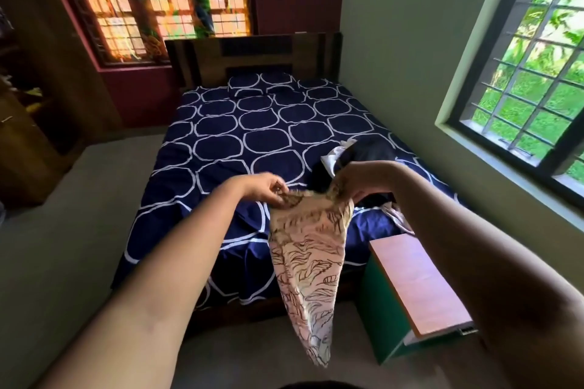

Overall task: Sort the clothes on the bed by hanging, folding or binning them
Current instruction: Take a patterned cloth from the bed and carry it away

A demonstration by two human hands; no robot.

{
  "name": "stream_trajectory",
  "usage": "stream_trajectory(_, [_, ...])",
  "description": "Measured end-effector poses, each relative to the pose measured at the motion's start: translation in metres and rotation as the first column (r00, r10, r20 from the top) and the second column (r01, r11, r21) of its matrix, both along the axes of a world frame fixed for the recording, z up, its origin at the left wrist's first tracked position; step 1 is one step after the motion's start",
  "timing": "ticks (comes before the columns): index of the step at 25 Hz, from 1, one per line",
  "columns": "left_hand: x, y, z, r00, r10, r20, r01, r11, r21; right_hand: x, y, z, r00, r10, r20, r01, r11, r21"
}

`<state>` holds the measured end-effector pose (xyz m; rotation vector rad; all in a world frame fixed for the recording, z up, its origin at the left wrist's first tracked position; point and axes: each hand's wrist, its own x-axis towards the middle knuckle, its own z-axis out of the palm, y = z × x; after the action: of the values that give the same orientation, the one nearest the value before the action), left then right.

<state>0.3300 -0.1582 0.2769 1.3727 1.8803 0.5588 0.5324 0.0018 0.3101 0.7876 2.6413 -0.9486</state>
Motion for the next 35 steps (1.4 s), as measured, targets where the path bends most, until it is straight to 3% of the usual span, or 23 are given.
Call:
stream_trajectory(1, [0.001, -0.005, -0.001, 0.992, -0.021, 0.128, 0.036, 0.992, -0.122, 0.003, -0.005, -0.001, 0.994, 0.061, 0.088, -0.055, 0.996, -0.075])
stream_trajectory(2, [0.002, -0.008, -0.001, 0.986, -0.012, 0.166, 0.035, 0.99, -0.137, 0.001, -0.003, -0.003, 0.995, 0.065, 0.079, -0.059, 0.996, -0.072])
stream_trajectory(5, [-0.005, -0.005, -0.001, 0.99, 0.136, 0.035, -0.14, 0.976, 0.166, -0.015, 0.006, -0.007, 0.983, -0.002, -0.184, 0.053, 0.961, 0.27])
stream_trajectory(6, [-0.01, -0.005, -0.001, 0.988, 0.14, 0.068, -0.151, 0.971, 0.186, -0.018, 0.007, -0.008, 0.977, -0.005, -0.213, 0.071, 0.949, 0.306])
stream_trajectory(7, [-0.015, -0.006, 0.0, 0.979, 0.117, 0.165, -0.137, 0.984, 0.114, -0.02, 0.006, -0.007, 0.988, 0.038, -0.148, 0.007, 0.956, 0.295])
stream_trajectory(9, [-0.028, -0.01, -0.001, 0.909, 0.085, 0.407, -0.02, 0.987, -0.163, -0.019, 0.004, -0.005, 0.993, 0.113, 0.044, -0.115, 0.993, 0.032])
stream_trajectory(10, [-0.034, -0.013, -0.001, 0.88, 0.081, 0.468, 0.038, 0.97, -0.239, -0.019, 0.003, -0.003, 0.99, 0.108, 0.087, -0.092, 0.98, -0.177])
stream_trajectory(12, [-0.05, -0.011, -0.001, 0.864, 0.059, 0.5, 0.095, 0.956, -0.277, -0.025, 0.009, 0.004, 0.99, 0.112, 0.086, -0.073, 0.928, -0.366])
stream_trajectory(16, [-0.082, 0.009, 0.006, 0.828, 0.086, 0.554, -0.001, 0.988, -0.153, -0.065, 0.035, 0.008, 0.993, 0.104, 0.051, -0.088, 0.966, -0.243])
stream_trajectory(24, [-0.207, 0.102, 0.021, 0.928, 0.191, 0.32, -0.252, 0.955, 0.158, -0.208, 0.12, 0.018, 0.991, -0.116, -0.063, 0.113, 0.993, -0.044])
stream_trajectory(29, [-0.292, 0.171, -0.001, 0.885, 0.38, 0.269, -0.453, 0.839, 0.302, -0.303, 0.159, 0.01, 0.878, -0.369, -0.304, 0.378, 0.925, -0.03])
stream_trajectory(32, [-0.331, 0.204, -0.023, 0.863, 0.462, 0.207, -0.506, 0.8, 0.324, -0.346, 0.177, -0.008, 0.816, -0.461, -0.349, 0.486, 0.874, -0.018])
stream_trajectory(35, [-0.351, 0.232, -0.037, 0.808, 0.532, 0.254, -0.589, 0.743, 0.319, -0.376, 0.2, -0.022, 0.798, -0.497, -0.34, 0.516, 0.855, -0.039])
